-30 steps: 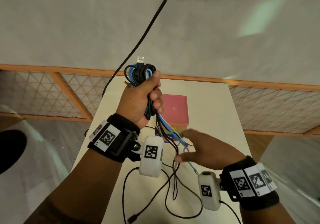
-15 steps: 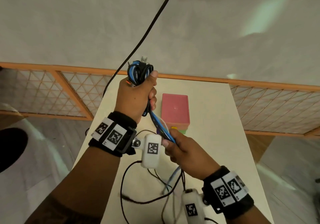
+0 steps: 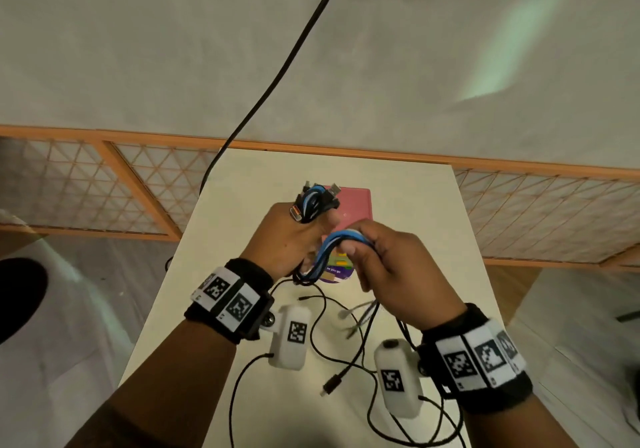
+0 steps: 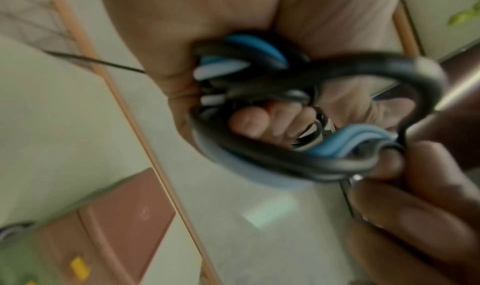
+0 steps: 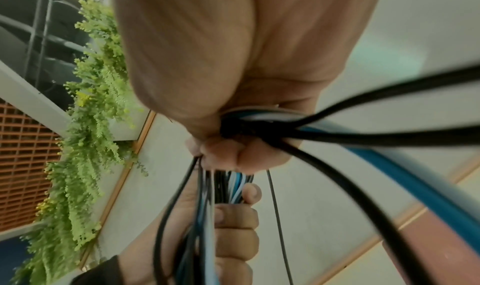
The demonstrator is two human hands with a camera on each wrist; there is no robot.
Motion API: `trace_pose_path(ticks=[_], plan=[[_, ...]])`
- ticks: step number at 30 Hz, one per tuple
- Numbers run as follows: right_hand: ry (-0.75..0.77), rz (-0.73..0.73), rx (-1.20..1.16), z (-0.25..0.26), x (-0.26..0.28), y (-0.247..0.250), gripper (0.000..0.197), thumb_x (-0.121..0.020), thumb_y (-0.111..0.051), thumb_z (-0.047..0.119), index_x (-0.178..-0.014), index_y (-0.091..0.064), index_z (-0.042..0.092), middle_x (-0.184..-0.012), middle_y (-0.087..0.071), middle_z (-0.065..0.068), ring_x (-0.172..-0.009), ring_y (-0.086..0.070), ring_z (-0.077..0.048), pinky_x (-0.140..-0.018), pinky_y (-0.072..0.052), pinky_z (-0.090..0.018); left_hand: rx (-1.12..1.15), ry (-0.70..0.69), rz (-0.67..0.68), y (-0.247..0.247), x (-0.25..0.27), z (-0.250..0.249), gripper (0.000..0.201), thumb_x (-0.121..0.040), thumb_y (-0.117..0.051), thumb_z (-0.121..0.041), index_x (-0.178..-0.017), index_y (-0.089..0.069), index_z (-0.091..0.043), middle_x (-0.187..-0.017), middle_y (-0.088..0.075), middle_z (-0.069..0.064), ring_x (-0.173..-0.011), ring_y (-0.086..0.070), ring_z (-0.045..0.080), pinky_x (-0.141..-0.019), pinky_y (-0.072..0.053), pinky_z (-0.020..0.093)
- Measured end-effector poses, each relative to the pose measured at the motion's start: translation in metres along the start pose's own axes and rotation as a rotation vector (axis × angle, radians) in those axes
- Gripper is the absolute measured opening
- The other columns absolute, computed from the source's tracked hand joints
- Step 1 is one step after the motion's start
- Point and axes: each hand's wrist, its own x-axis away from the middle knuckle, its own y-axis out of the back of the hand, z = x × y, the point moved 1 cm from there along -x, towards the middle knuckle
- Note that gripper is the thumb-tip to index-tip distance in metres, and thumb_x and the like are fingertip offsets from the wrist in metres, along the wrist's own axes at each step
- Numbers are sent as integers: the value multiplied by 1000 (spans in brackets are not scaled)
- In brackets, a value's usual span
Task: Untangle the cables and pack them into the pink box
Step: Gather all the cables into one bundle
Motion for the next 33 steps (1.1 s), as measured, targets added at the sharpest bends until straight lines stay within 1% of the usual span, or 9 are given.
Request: trace_pose_path(ticks=[4, 8, 12, 15, 18, 22, 27, 30, 33], plan=[[58, -155, 85, -1, -14, 2, 16, -100, -59, 32, -97, -68, 19, -54, -56, 21, -53, -58, -8, -55, -48, -25, 60, 41, 34, -8, 5, 6, 86, -54, -49, -102, -63, -65, -18, -47, -51, 2, -37, -47, 17, -42, -41, 27], [15, -253, 107, -1, -24, 0, 28, -94, -62, 42, -90, -62, 15, -51, -56, 15, -46, -57, -8, -51, -50, -28, 175, 17, 159, -14, 10, 5, 76, -57, -59, -96, -77, -71, -24, -53, -54, 2, -37, -46, 16, -40, -40, 23], [-92, -306, 2, 0, -29, 3, 44, -81, -77, 43, -92, -48, 13, -58, -57, 7, -47, -57, -3, -43, -38, -13, 250, 46, 252, -14, 13, -5, 7, -91, -74, -15, -94, -67, -14, -57, -64, -10, -43, -57, 1, -45, -45, 11], [-110, -272, -58, 3, -34, 5, 46, -77, -81, 35, -94, -45, 12, -61, -58, 1, -47, -55, 1, -44, -37, -10, 333, 75, 239, -15, 11, 3, 17, -91, -71, 0, -106, -70, -8, -76, -71, -5, -64, -68, 6, -62, -54, 17], [-162, -249, -204, 1, -39, 3, 42, -82, -79, 31, -98, -45, 14, -60, -58, 2, -42, -49, -1, -44, -35, -10, 484, 142, 187, -21, 9, 7, 25, -91, -69, -2, -116, -67, -2, -81, -70, -3, -73, -68, 10, -69, -54, 22], [-197, -203, -416, -9, -45, -6, 31, -87, -71, 46, -93, -47, 27, -56, -58, 8, -45, -47, -9, -47, -37, -23, 777, 268, 178, -23, 7, -2, 4, -88, -67, -15, -84, -68, -13, -67, -58, -1, -59, -61, 11, -58, -53, 26], [-156, -186, -221, -15, -35, -14, 23, -100, -52, 49, -103, -58, 27, -70, -66, 3, -57, -60, -12, -59, -46, -33, 937, 182, 107, -11, 1, -23, 32, -101, -51, -29, -76, -63, -13, -66, -66, -4, -74, -69, 15, -82, -53, 35], [-130, -228, -160, -14, -27, -30, 25, -106, -43, 40, -99, -61, 24, -59, -57, 10, -51, -55, -8, -56, -45, -29, 989, 175, 40, -7, -8, -25, 27, -101, -51, -31, -85, -57, -10, -68, -66, -1, -71, -72, 19, -71, -58, 33], [-115, -216, -30, -10, -24, -40, 33, -108, -38, 33, -123, -63, 17, -68, -66, 5, -61, -62, -8, -57, -45, -20, 1023, 242, -23, -10, -11, -18, 28, -99, -62, -30, -106, -64, -4, -93, -65, 10, -69, -68, 24, -61, -59, 34]])
